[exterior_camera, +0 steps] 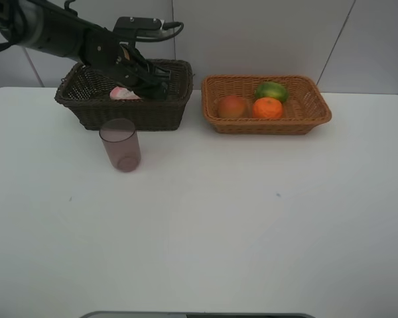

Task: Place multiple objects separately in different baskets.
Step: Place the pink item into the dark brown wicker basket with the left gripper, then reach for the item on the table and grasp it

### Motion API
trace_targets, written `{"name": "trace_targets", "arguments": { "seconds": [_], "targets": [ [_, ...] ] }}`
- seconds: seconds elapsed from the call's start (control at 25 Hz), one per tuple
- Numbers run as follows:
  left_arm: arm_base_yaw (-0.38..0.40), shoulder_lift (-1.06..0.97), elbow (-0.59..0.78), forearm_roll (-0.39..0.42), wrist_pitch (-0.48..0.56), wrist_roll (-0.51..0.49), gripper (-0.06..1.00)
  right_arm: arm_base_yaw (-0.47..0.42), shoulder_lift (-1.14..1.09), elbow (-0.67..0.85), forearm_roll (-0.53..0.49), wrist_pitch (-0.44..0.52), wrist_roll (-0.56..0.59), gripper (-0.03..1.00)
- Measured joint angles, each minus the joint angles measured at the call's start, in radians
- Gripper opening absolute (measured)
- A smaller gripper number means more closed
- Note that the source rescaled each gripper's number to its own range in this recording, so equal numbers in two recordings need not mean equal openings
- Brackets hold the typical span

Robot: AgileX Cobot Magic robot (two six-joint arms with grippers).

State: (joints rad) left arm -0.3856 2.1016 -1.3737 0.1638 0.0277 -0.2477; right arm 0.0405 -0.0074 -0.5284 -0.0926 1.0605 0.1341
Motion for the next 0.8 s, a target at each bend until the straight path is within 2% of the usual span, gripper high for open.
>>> {"name": "trace_targets", "arguments": {
  "seconds": [0.08,0.2,0.28,0.52,0.8],
  "targets": [
    [0.000,0.000,-0.001,0.000,0.000,0.000,0.61,0.000,0.000,0.000,0.000,0.000,0.000,0.83],
    [0.000,-0.001,-0.018,-0.001,0.009,0.000,0.87,0.000,0.000,0.000,0.000,0.000,0.000,0.83],
    [0.000,-0.010,-0.022,-0.001,0.022,0.000,0.96,0.000,0.000,0.000,0.000,0.000,0.000,0.83],
    [0.000,-0.106,-0.027,-0.001,0.078,0.000,0.99,0.000,0.000,0.000,0.000,0.000,0.000,0.83],
    [-0.019,-0.244,-0.027,0.004,0.371,0.005,0.99,0.000,0.000,0.000,0.000,0.000,0.000,0.83]
  ]
}}
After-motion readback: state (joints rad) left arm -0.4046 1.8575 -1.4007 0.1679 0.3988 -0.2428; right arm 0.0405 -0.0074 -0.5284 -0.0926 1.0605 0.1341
